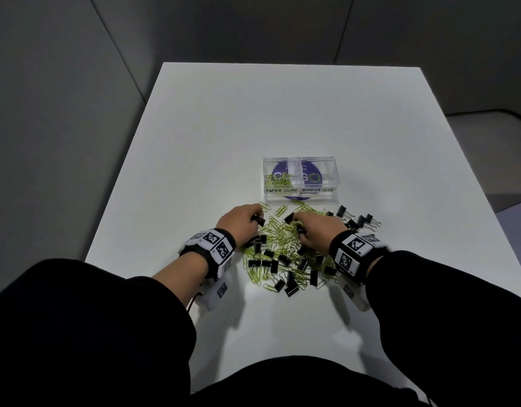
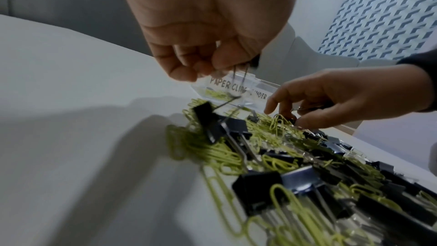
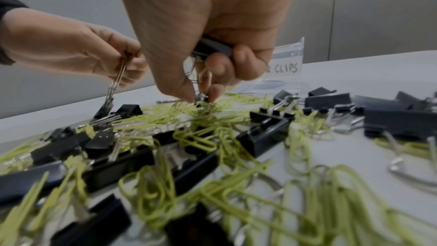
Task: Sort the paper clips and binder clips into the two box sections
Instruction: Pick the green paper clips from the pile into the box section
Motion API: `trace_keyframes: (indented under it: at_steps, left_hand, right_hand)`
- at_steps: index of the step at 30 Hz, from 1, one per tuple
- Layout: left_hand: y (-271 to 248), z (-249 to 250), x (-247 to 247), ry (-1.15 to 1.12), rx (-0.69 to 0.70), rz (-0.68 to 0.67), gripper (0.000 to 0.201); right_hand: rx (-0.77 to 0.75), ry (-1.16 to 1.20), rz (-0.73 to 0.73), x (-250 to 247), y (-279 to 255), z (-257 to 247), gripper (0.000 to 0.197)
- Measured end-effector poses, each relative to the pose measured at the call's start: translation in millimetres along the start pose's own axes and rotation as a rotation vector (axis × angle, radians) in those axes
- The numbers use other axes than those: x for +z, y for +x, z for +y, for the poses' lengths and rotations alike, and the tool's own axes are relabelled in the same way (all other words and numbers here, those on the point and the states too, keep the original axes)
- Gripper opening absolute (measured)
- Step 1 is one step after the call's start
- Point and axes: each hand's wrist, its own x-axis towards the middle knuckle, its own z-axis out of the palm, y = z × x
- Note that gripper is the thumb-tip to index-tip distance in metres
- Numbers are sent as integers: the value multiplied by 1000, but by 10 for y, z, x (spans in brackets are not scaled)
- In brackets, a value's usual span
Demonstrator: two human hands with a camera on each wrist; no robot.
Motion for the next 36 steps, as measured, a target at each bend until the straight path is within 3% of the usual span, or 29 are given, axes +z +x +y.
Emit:
trace_keyframes:
  at_steps: [5,11,15,19,22,24,29,33,36]
  left_hand:
    - [86,55,36,-35,-5,-17,29]
    - [121,115,40,-535,-78,-19,30]
    - [121,185,44,-617,-100,-32,26]
    - [119,175,8,-431,-67,-32,1]
    - [76,70,-49,-115,-36,-55,32]
    - [34,-17,-70,43,-15,-59,41]
    - [-83,-199,-47,114,7,-95,33]
    - [-155,-222,-47,263,70,-138,27]
    - [-179,-210,-51,387,73,-203,36]
  right_hand:
    - [59,-51,-18,-108,-80,193,34]
    - [87,-18,-30,-59,-103,294,28]
    - [99,11,30,7,-103,297,29]
    - [58,30,-26,-12,-126,399,34]
    - [-25,-38,-62,-22,-163,394,36]
    - [-48,-91,-55,-31,-167,358,32]
    - [-28,-87,-41,-76,-171,283,27]
    - [76,-29,-18,-156,-249,326,17]
    - [129,14,-34,-174,-318,407,20]
